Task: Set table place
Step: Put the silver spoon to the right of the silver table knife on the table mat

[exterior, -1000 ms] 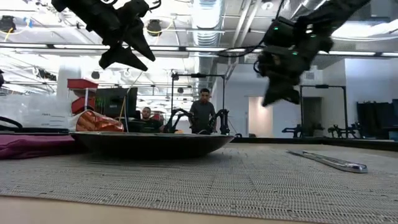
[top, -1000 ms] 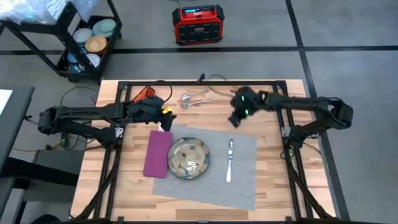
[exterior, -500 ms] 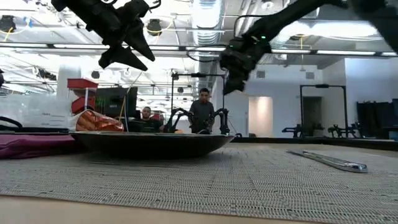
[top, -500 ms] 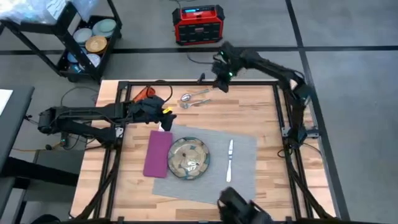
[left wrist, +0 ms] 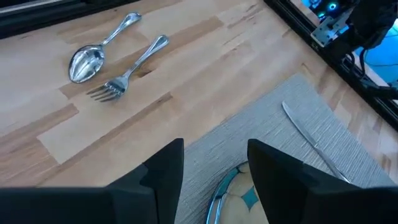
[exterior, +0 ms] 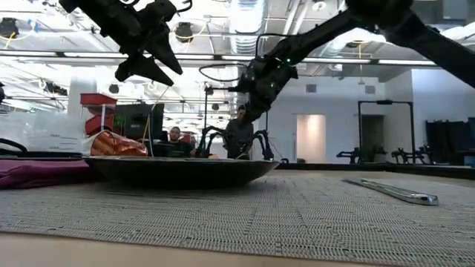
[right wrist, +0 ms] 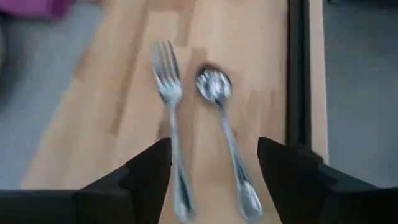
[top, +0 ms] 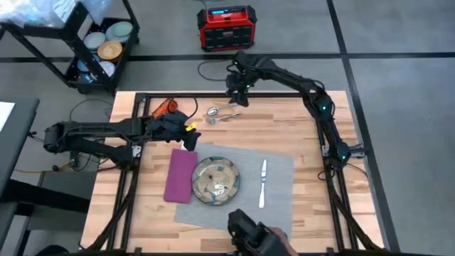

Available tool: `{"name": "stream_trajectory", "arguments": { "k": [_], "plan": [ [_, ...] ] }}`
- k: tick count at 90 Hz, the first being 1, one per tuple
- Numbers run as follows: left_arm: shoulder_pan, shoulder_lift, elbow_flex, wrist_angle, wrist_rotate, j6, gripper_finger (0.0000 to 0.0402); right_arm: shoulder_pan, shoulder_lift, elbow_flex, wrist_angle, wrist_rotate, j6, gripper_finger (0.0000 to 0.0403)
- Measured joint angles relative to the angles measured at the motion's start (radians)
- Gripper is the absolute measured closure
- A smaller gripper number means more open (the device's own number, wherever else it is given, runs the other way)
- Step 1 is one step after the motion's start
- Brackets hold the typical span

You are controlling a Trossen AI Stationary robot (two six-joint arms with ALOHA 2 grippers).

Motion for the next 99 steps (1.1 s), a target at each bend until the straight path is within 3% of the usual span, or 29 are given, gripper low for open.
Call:
{"name": "stream_trajectory", "arguments": {
  "k": [36, 56, 61, 73, 79, 99],
  "plan": [
    [0.0, 0.0, 0.0, -0.029, 0.0, 0.004, 0.024, 0.024, 0.009, 0.0, -0.001, 0.034, 0.046, 0.0213],
    [0.0, 0.021, 0.0, -0.038, 0.0, 0.037, 0.024, 0.037, -0.022, 0.0, -0.022, 0.014, 0.249, 0.0213],
    [0.0, 0.04, 0.0, -0.064, 0.0, 0.058, 0.024, 0.042, -0.028, 0.001, -0.041, -0.044, 0.32, 0.0213],
    [0.001, 0.101, 0.0, -0.194, 0.001, 0.108, 0.024, 0.046, -0.057, 0.0, -0.115, -0.298, 0.439, 0.0213],
    [0.01, 0.138, 0.0, -0.265, 0.002, 0.127, 0.024, 0.059, -0.078, 0.0, -0.185, -0.36, 0.457, 0.0214],
    [0.046, 0.269, -0.001, -0.333, 0.001, 0.163, 0.024, 0.131, -0.132, 0.001, -0.458, -0.247, 0.368, 0.0214]
  ]
}}
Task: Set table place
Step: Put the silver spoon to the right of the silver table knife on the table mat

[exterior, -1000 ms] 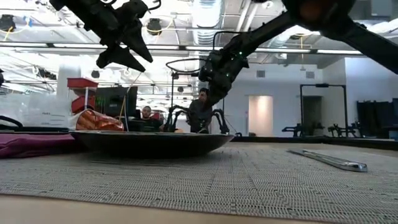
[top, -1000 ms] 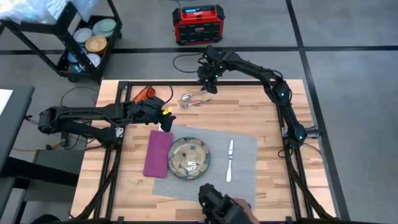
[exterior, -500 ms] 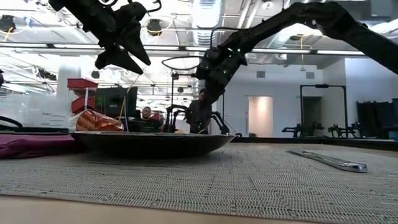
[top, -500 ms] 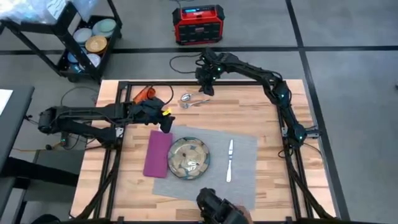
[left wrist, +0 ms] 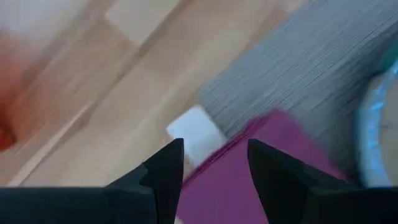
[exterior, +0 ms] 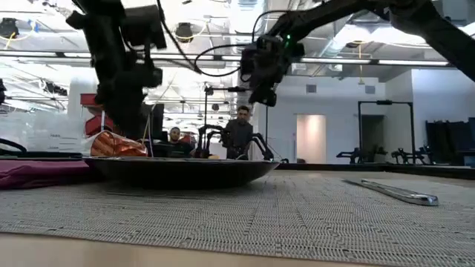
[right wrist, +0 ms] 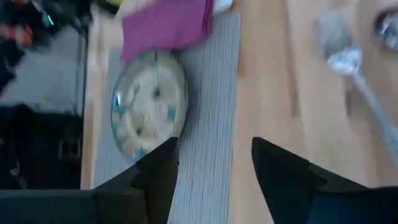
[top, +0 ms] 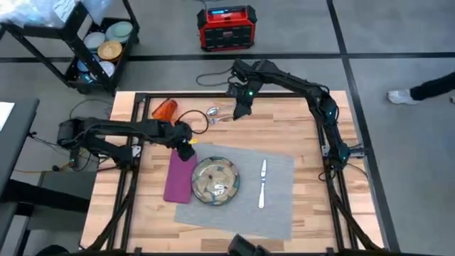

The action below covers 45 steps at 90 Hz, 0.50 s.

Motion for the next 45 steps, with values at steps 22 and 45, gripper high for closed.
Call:
{"name": "stream_trajectory", "arguments": {
  "k": [22, 45],
  "plan": [
    [0.053, 0.07, 0.0, 0.105, 0.055, -0.013, 0.024, 0.093, -0.029, -0.04, -0.16, 0.07, -0.044, 0.0219],
    [0.057, 0.07, 0.0, 0.424, 0.204, -0.023, 0.024, 0.097, -0.287, -0.375, 0.057, 0.12, 0.058, 0.0267]
  ]
}}
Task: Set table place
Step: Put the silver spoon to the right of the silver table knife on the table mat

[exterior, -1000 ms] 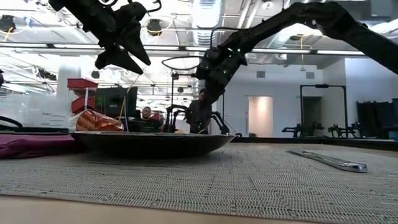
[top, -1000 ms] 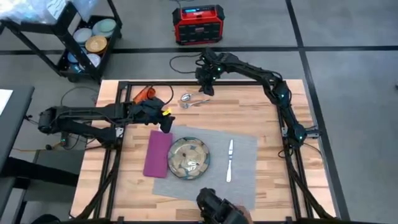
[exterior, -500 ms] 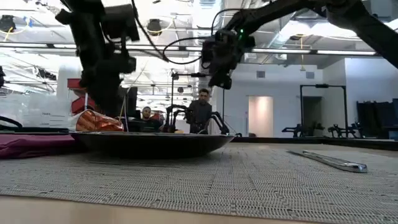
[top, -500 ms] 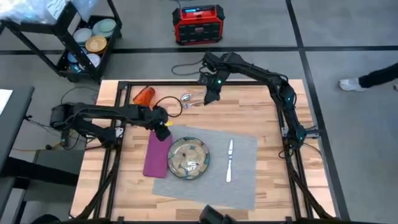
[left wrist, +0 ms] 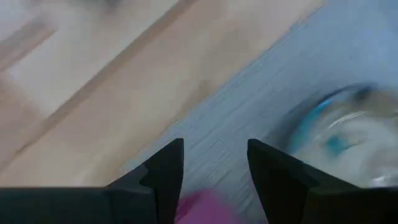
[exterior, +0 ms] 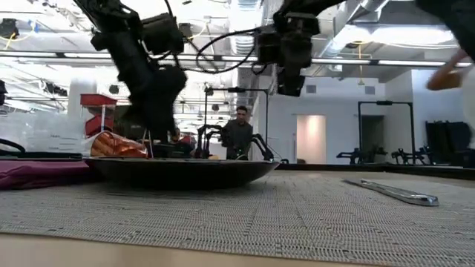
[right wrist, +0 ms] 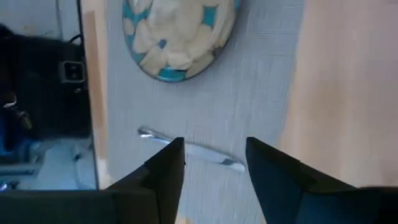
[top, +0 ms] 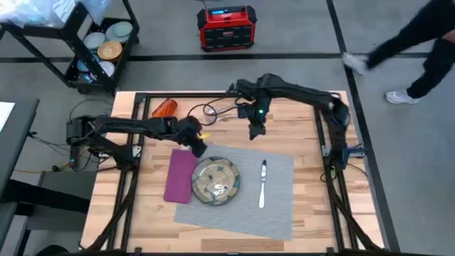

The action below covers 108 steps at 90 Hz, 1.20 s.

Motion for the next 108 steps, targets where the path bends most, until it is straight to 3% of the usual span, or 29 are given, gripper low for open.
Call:
{"name": "stream_trajectory", "arguments": {
  "k": [19, 25, 33, 41, 55, 84, 108],
  "plan": [
    [0.034, 0.006, 0.017, 0.207, 0.046, -0.017, 0.0254, -0.022, -0.292, -0.383, 0.364, 0.102, 0.253, 0.0305],
    [0.067, 0.031, 0.05, 0.2, 0.096, 0.017, 0.0291, -0.02, -0.362, -0.477, 0.433, 0.148, 0.324, 0.0316],
    [0.111, 0.072, 0.105, 0.143, 0.105, 0.072, 0.037, -0.017, -0.43, -0.574, 0.491, 0.194, 0.395, 0.0331],
    [0.164, 0.125, 0.169, 0.107, 0.053, 0.098, 0.0392, -0.012, -0.471, -0.638, 0.513, 0.228, 0.451, 0.0344],
    [0.246, 0.23, 0.278, 0.068, -0.069, 0.168, 0.0401, -0.012, -0.507, -0.7, 0.523, 0.244, 0.502, 0.0355],
    [0.375, 0.501, 0.482, -0.044, 0.005, 0.307, 0.0401, 0.026, -0.509, -0.718, 0.528, 0.263, 0.529, 0.0373],
    [0.409, 0.573, 0.602, -0.089, -0.026, 0.42, 0.0401, 0.047, -0.509, -0.718, 0.526, 0.263, 0.538, 0.0394]
  ]
}}
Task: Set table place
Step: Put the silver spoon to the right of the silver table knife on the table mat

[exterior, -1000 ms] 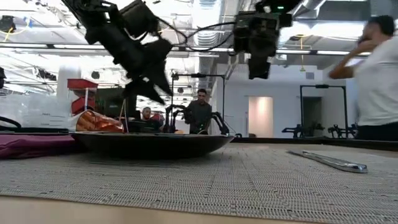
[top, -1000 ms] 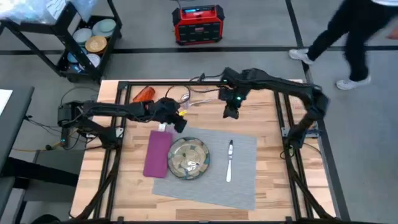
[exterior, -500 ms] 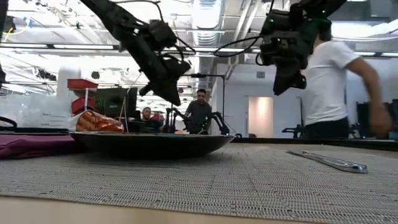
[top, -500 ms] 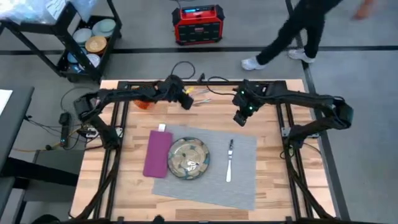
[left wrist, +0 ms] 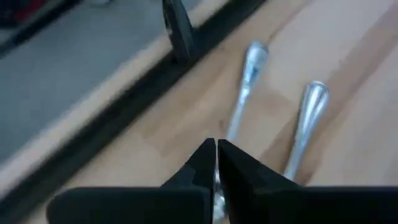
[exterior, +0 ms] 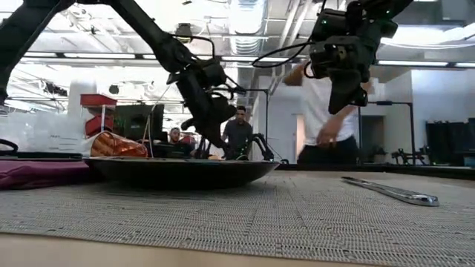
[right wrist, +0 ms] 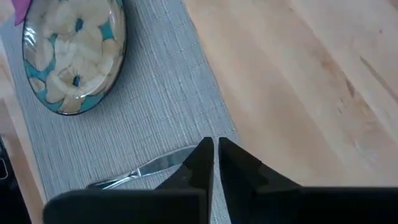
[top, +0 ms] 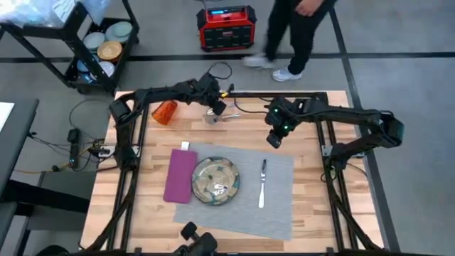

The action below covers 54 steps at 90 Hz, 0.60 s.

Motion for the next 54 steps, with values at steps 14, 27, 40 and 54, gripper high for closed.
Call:
{"name": "stream_trajectory", "arguments": {
  "k": [14, 27, 40, 54],
  "plan": [
    [0.034, 0.057, 0.015, -0.098, 0.014, 0.045, 0.0401, 0.0, 0.0, 0.0, 0.0, 0.0, 0.009, 0.0398],
    [0.046, 0.069, 0.017, -0.117, 0.018, 0.066, 0.0401, 0.0, 0.0, 0.0, 0.0, 0.0, 0.008, 0.0399],
    [0.059, 0.069, 0.018, -0.121, 0.013, 0.061, 0.0401, 0.0, 0.0, 0.0, 0.0, 0.0, 0.008, 0.0399],
    [0.05, 0.103, 0.019, -0.189, 0.129, 0.034, 0.0401, 0.0, 0.0, 0.0, 0.0, 0.0, 0.007, 0.0399]
  ]
}}
